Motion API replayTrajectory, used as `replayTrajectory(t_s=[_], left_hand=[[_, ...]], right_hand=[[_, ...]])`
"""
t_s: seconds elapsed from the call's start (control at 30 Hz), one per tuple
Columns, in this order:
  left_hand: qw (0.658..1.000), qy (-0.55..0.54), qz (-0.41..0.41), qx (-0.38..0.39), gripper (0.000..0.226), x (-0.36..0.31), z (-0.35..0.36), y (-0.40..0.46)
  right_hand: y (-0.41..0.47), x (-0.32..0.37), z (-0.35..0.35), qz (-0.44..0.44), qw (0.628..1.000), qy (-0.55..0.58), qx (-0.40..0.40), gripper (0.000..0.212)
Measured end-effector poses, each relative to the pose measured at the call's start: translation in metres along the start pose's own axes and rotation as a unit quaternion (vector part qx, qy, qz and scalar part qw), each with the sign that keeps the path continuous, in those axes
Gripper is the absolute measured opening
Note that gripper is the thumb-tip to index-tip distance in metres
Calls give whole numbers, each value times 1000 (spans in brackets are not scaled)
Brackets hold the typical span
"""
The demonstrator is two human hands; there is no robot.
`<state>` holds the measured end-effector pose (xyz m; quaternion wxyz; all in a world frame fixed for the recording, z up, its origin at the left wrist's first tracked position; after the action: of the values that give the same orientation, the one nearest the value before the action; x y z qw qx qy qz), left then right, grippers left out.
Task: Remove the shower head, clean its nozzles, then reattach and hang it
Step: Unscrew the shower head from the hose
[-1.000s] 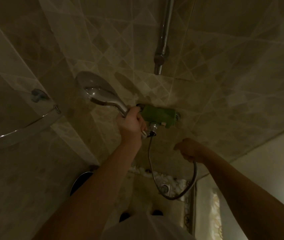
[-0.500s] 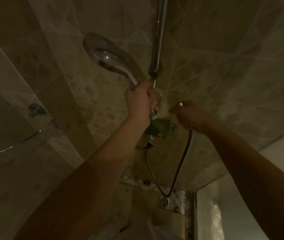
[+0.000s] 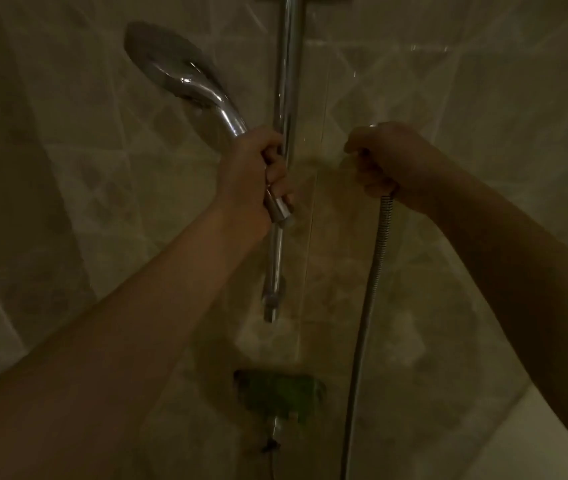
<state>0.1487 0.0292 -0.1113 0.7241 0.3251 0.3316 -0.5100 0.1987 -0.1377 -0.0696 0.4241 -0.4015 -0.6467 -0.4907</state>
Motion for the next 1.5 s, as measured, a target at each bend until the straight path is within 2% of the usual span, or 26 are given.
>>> replayTrajectory(t_s=[0.2, 0.4, 0.5, 0.6, 0.73, 0.83, 1.0, 1.17, 1.33, 1.5], left_hand=[[998, 9, 55, 28, 42, -54, 46, 4], [995, 18, 77, 53, 45, -91, 82, 12], [992, 49, 104, 56, 41, -104, 92, 22], [982, 118, 139, 55, 38, -109, 97, 34], [966, 197, 152, 68, 33, -105, 101, 43], [968, 191, 144, 74, 25, -107, 108, 44], [964, 193, 171, 60, 27, -117, 114, 41], [956, 206, 198, 59, 30, -118, 111, 40], [954, 213, 200, 67, 32, -117, 108, 44], [959, 208, 183, 66, 32, -108, 103, 50]], right_hand=[[23, 75, -10, -80, 996, 15, -42, 36], [44, 137, -15, -146, 985, -15, -86, 24], [54, 169, -22, -181, 976, -21, -115, 18], [67, 193, -25, -199, 972, -4, -127, 25], [82, 215, -20, -205, 972, 39, -112, 31], [92, 228, -15, -211, 969, 69, -109, 31], [105, 239, 4, -209, 967, 124, -74, 35], [105, 241, 16, -231, 963, 124, -61, 35], [96, 248, 27, -312, 945, 81, -62, 17], [100, 243, 29, -306, 948, 89, -25, 34]])
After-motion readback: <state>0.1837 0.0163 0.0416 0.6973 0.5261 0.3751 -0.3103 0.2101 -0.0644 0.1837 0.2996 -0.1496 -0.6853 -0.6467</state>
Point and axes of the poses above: each hand's wrist, its own y-axis towards the middle knuckle, its own z-axis out of the palm, x = y × z, the point moved 6 cm from there along y, towards the middle knuckle, and after that the axes turned 8 degrees about -x, right-handed, at the moved point
